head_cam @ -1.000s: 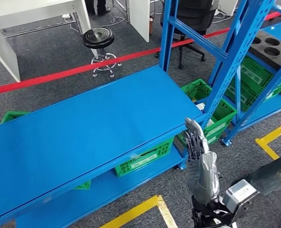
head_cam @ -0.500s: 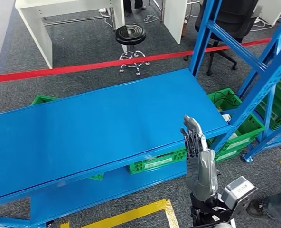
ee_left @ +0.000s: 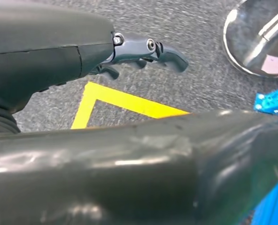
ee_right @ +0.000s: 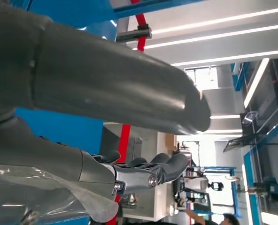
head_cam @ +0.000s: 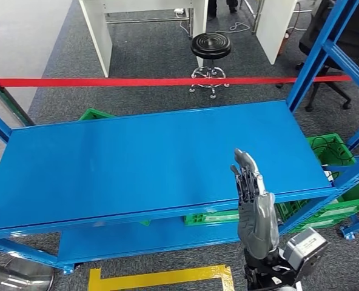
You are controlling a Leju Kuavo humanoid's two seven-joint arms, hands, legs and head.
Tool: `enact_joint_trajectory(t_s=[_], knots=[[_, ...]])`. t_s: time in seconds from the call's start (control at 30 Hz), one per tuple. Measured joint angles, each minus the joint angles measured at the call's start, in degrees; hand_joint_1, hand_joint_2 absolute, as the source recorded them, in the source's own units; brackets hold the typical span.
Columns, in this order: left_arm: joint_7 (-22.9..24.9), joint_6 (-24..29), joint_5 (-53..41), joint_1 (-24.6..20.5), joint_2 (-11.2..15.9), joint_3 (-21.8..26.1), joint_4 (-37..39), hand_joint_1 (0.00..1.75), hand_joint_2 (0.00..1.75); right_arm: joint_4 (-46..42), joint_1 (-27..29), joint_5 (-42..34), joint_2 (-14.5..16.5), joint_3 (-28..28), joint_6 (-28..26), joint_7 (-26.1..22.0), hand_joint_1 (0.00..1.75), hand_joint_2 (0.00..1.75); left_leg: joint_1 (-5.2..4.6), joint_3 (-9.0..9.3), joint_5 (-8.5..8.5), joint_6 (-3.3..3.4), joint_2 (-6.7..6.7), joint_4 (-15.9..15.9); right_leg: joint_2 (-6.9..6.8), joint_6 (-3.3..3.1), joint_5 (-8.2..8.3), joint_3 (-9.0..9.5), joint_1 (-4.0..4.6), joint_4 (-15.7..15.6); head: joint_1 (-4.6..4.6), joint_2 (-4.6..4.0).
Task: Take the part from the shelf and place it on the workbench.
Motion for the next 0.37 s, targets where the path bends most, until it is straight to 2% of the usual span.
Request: enact_joint_trajectory(t_s=[0.03, 0.07, 0.1, 0.13, 0.2, 0.23, 0.27, 0.3, 0.33, 0.37], knots=[[0.01, 0.0, -0.02, 0.04, 0.01, 0.0, 0.0, 0.0, 0.0, 0.01, -0.01, 0.02, -0.01, -0.01, -0.02, -0.01, 0.0, 0.0, 0.16, -0.19, 0.13, -0.34, -0.58, 0.0, -0.58, -0.28, 0.06, 0.09, 0.05, 0.02, -0.02, 0.01], [0.01, 0.01, -0.03, 0.09, 0.02, 0.01, -0.01, 0.0, 0.0, 0.01, -0.07, 0.04, -0.01, -0.01, -0.03, 0.0, 0.0, 0.0, 0.23, -0.33, 0.07, -0.68, -0.57, 0.15, -1.21, -0.59, 0.14, 0.18, 0.07, -0.09, 0.0, 0.01], [0.01, 0.03, -0.05, 0.09, 0.03, 0.01, -0.01, 0.0, 0.0, 0.01, -0.16, 0.07, -0.01, -0.02, -0.05, -0.02, 0.0, 0.0, 0.19, -0.65, -0.46, -0.99, 0.24, 0.9, -1.82, -0.94, 0.2, 0.31, 0.02, -0.22, -0.2, 0.01], [0.01, 0.06, -0.06, 0.03, 0.06, 0.01, -0.02, 0.0, 0.0, 0.0, -0.21, 0.16, -0.01, -0.02, -0.07, -0.04, 0.0, 0.0, 0.1, -1.43, -1.61, -1.27, 1.58, 2.73, -2.48, -1.25, 0.24, 0.46, -0.06, -0.37, -0.39, 0.01], [0.0, 0.07, -0.07, -0.11, 0.08, 0.0, -0.02, 0.0, 0.0, 0.0, -0.12, 0.54, -0.01, -0.03, -0.25, -0.11, 0.0, 0.0, 0.07, -4.56, -5.17, -1.69, 4.51, 9.61, -3.7, -1.68, 0.13, 0.6, 0.04, -0.43, -0.78, 0.0], [0.0, 0.06, -0.08, -0.14, 0.08, 0.01, -0.02, 0.0, 0.0, 0.01, -0.05, 0.86, -0.01, -0.04, -0.47, -0.17, 0.0, 0.0, 0.15, -6.26, -6.64, -1.82, 5.14, 13.29, -4.25, -1.78, 0.07, 0.61, 0.12, -0.41, -0.79, 0.0], [0.0, 0.04, -0.08, -0.13, 0.08, 0.02, -0.02, 0.0, 0.0, 0.01, 0.01, 1.16, -0.01, -0.05, -0.72, -0.24, 0.0, 0.0, 0.22, -7.34, -7.21, -1.85, 5.4, 15.66, -4.69, -1.84, 0.0, 0.65, 0.17, -0.4, -0.8, 0.01], [0.01, 0.05, -0.08, -0.09, 0.08, 0.04, -0.02, 0.0, 0.0, 0.01, 0.03, 1.44, -0.01, -0.07, -0.96, -0.33, 0.0, 0.0, 0.24, -7.45, -6.68, -1.8, 5.48, 16.01, -5.02, -1.86, -0.06, 0.72, 0.21, -0.39, -0.8, 0.0], [0.01, 0.05, -0.08, -0.06, 0.09, 0.05, -0.02, 0.0, 0.0, 0.0, 0.05, 1.67, -0.01, -0.08, -1.17, -0.4, 0.0, 0.0, 0.23, -6.39, -5.03, -1.64, 5.49, 13.94, -5.24, -1.84, -0.13, 0.86, 0.25, -0.38, -0.8, 0.0], [0.02, 0.05, -0.08, -0.04, 0.09, 0.07, -0.02, 0.0, 0.0, 0.0, 0.06, 1.77, -0.01, -0.09, -1.24, -0.44, 0.0, 0.0, 0.23, -5.76, -4.07, -1.55, 5.49, 12.68, -5.34, -1.83, -0.17, 0.94, 0.28, -0.38, -0.8, 0.01]])
